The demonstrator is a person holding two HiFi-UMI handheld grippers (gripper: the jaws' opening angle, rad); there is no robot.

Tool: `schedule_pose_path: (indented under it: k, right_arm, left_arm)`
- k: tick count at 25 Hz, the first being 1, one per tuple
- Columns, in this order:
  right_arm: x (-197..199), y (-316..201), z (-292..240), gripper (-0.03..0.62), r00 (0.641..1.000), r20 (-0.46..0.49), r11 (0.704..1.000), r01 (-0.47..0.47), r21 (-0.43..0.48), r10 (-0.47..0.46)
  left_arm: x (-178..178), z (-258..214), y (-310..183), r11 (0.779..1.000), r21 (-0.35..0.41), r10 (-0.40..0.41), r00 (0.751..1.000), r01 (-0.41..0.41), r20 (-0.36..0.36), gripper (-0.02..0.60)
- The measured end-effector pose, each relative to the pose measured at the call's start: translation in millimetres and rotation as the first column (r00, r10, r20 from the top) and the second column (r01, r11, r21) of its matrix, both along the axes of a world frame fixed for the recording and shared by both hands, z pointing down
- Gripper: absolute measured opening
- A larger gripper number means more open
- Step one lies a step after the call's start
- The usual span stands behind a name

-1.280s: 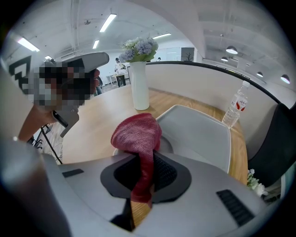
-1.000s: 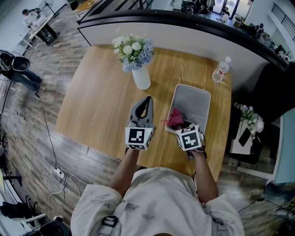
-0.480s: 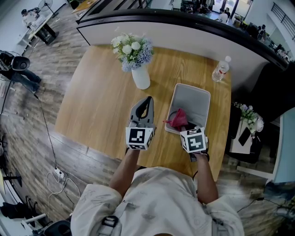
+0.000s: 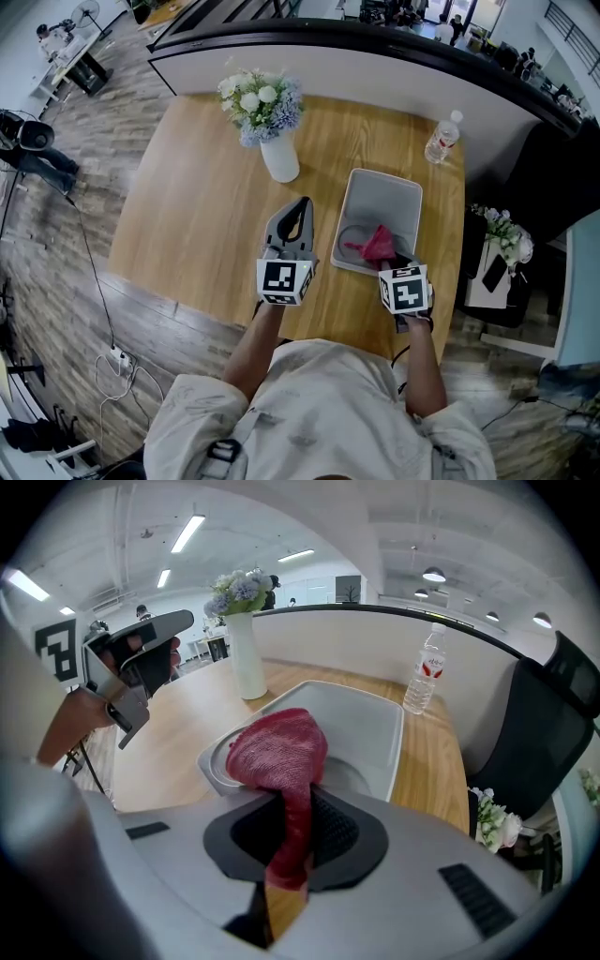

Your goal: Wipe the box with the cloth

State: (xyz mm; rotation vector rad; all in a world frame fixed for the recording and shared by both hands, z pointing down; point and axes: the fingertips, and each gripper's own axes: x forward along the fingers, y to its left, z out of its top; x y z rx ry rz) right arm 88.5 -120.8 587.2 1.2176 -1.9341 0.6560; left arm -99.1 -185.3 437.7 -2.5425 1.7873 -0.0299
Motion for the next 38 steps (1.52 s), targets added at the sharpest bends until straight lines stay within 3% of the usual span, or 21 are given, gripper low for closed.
schedule_pose_path:
  k: [13, 21, 38]
  right_arm:
    - [38, 2, -1, 0.064, 0.997, -0.01, 0.997, -0.075, -0.006, 0.075]
    - [83, 15, 10, 0.064, 0.983, -0.108, 0.989, -0.148, -0.024, 0.145]
    - [85, 16, 12, 0.064, 0.987, -0.072, 0.988, -0.149, -0.028, 0.147]
  left_arm:
    - [2, 1, 0, 1.0, 0.001, 0.004, 1.0, -0.004, -0.001, 0.009]
    - [5, 3, 0, 1.0, -0.003, 0.008, 1.0, -0.008, -0.003, 0.009]
    - [15, 2, -5, 1.0, -0.003, 0.023, 1.0, -0.023, 0.007, 0.009]
